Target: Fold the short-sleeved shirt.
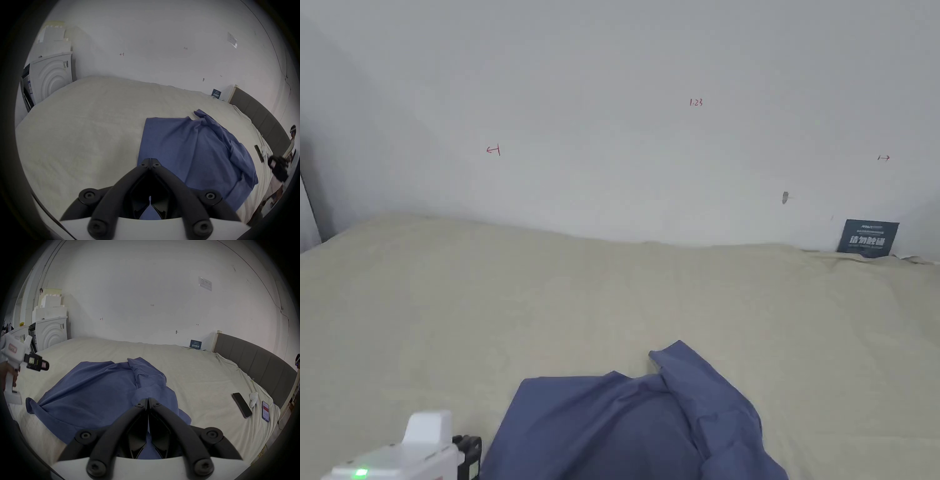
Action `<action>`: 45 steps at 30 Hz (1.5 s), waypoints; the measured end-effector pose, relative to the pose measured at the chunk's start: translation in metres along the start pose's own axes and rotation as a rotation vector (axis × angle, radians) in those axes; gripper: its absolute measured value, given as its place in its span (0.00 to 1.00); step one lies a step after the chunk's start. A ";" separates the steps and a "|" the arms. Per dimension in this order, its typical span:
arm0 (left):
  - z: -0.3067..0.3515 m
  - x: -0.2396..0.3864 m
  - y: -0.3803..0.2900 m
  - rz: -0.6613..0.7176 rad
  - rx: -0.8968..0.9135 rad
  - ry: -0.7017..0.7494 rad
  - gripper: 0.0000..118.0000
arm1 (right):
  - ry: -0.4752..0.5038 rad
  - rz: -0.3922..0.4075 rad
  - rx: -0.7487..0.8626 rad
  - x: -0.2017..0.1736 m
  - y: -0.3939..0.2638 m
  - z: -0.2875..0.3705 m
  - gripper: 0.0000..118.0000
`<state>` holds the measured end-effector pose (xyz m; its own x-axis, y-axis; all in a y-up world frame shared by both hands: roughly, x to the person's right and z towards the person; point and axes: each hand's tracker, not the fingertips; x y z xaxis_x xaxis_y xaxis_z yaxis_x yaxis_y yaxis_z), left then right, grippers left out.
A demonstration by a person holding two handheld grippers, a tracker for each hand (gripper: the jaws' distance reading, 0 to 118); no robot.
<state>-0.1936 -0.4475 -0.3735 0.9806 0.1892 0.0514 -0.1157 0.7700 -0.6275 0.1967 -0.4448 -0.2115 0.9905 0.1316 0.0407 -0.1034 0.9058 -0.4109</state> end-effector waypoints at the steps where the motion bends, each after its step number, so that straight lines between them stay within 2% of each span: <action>1: -0.009 0.000 0.006 0.002 -0.022 -0.017 0.00 | 0.000 0.001 -0.003 0.000 0.000 -0.002 0.01; 7: -0.043 0.011 0.032 -0.053 -0.087 -0.025 0.00 | 0.010 0.014 -0.019 -0.003 -0.001 -0.011 0.01; 10: -0.068 0.017 0.049 -0.070 -0.090 -0.041 0.16 | 0.015 0.020 -0.026 -0.003 -0.002 -0.015 0.01; 14: -0.109 0.024 0.074 -0.076 -0.111 -0.005 0.62 | 0.016 0.026 -0.039 -0.002 -0.001 -0.022 0.01; 16: -0.128 0.027 0.082 -0.086 -0.114 0.009 0.69 | 0.014 0.022 -0.042 -0.001 -0.001 -0.026 0.01; 21: -0.178 0.033 0.093 -0.106 -0.165 0.049 0.70 | 0.015 0.019 -0.063 -0.003 0.005 -0.043 0.01; 25: -0.207 0.035 0.090 -0.122 -0.204 0.096 0.70 | 0.019 0.025 -0.075 -0.006 0.007 -0.055 0.01; 28: -0.222 0.042 0.082 -0.197 -0.287 0.105 0.70 | 0.021 0.031 -0.083 -0.007 0.007 -0.060 0.01; 31: -0.222 0.052 0.082 -0.261 -0.244 0.133 0.67 | 0.021 0.035 -0.094 -0.008 0.004 -0.063 0.01; 32: -0.222 0.056 0.083 -0.277 -0.247 0.127 0.61 | 0.021 0.037 -0.100 -0.008 0.003 -0.063 0.01; 35: -0.212 0.082 0.079 -0.379 -0.230 0.118 0.25 | 0.022 0.036 -0.114 -0.008 -0.003 -0.066 0.01; 37: -0.213 0.093 0.074 -0.428 -0.255 0.098 0.08 | 0.021 0.024 -0.122 -0.007 -0.005 -0.065 0.01; 39: -0.215 0.089 0.075 -0.411 -0.249 0.115 0.01 | 0.016 0.015 -0.129 -0.004 -0.007 -0.064 0.01; 41: -0.208 0.086 0.079 -0.337 -0.243 0.103 0.00 | 0.011 0.005 -0.133 0.000 -0.008 -0.063 0.01; 45: -0.177 0.075 0.086 -0.317 -0.151 0.095 0.00 | -0.003 -0.015 -0.135 0.014 -0.005 -0.067 0.01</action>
<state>-0.1015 -0.4750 -0.5605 0.9751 -0.1073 0.1940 0.2142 0.6813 -0.6999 0.2172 -0.4747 -0.2695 0.9915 0.1203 0.0505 -0.0756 0.8451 -0.5293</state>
